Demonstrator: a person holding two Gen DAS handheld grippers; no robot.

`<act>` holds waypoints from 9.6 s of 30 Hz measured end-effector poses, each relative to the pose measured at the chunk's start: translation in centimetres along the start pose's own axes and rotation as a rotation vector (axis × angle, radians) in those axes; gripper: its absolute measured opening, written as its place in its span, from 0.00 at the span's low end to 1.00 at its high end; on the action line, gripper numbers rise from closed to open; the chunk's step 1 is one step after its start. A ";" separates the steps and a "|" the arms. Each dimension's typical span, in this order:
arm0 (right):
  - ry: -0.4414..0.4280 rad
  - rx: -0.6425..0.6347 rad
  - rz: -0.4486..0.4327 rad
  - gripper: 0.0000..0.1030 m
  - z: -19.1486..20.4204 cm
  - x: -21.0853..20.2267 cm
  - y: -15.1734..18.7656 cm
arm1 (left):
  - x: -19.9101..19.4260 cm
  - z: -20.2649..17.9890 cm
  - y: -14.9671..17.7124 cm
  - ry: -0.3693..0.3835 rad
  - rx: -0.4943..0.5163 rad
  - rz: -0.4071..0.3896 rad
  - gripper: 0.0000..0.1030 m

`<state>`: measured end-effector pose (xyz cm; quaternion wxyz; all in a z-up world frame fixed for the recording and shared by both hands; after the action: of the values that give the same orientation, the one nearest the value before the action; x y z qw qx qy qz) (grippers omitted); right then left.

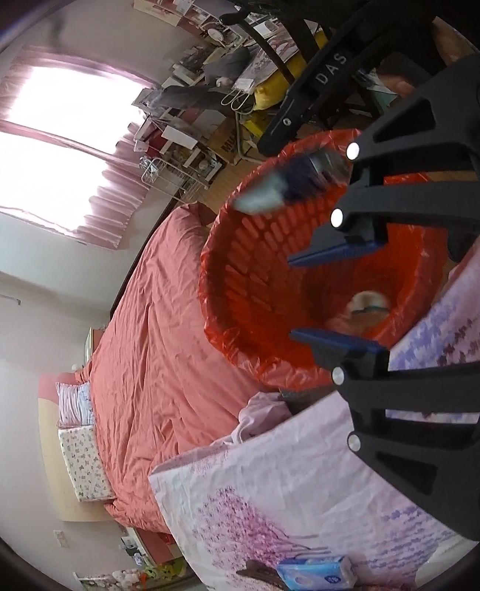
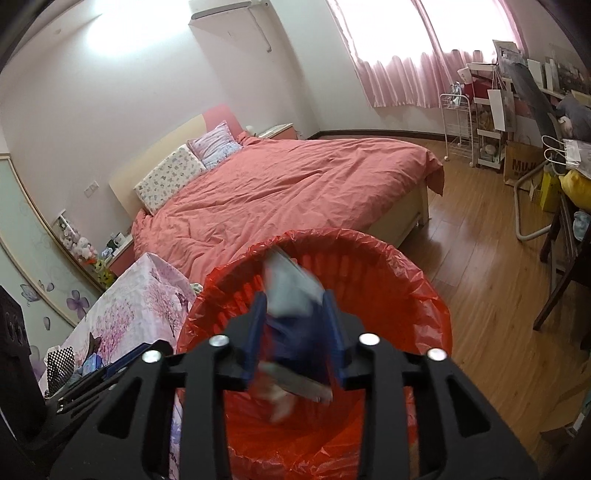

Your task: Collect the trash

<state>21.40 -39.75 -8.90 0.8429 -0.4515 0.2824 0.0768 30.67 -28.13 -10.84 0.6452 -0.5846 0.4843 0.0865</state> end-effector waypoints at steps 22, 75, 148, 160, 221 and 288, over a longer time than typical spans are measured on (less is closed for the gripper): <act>-0.059 -0.194 0.062 0.53 10.4 -2.3 4.2 | -15.8 16.4 4.0 -0.293 -0.133 -0.151 0.62; -0.239 -0.472 0.284 0.53 27.9 1.1 15.9 | -21.4 43.5 10.7 -0.505 -0.423 -0.204 0.41; -0.300 -0.347 0.024 0.06 20.9 -3.7 4.7 | -20.3 21.2 1.3 -0.267 -0.186 -0.264 0.41; -0.214 -0.246 -0.026 0.06 13.4 -3.7 1.6 | -14.9 11.1 -1.0 -0.118 -0.107 -0.233 0.41; -0.198 -0.371 0.153 0.49 17.4 -2.3 8.7 | -16.9 23.8 6.5 -0.381 -0.224 -0.135 0.63; -0.225 -0.800 0.311 0.61 32.5 -2.8 27.1 | -20.8 44.7 16.6 -0.611 -0.524 -0.031 0.14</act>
<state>21.81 2.49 -12.78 0.6055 -0.6833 0.2016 0.3546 32.09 23.77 -13.68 0.5898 -0.6839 0.2229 0.3671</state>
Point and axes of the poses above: each gripper's, at about its wrist camera, not at the fingertips, and x roughly the way its jaws point, z to its left, y to its underside, the point moved 8 cm from there along x, roughly the way its jaws point, and after that the axes turned 5 degrees about -y, right-handed, at the moved point
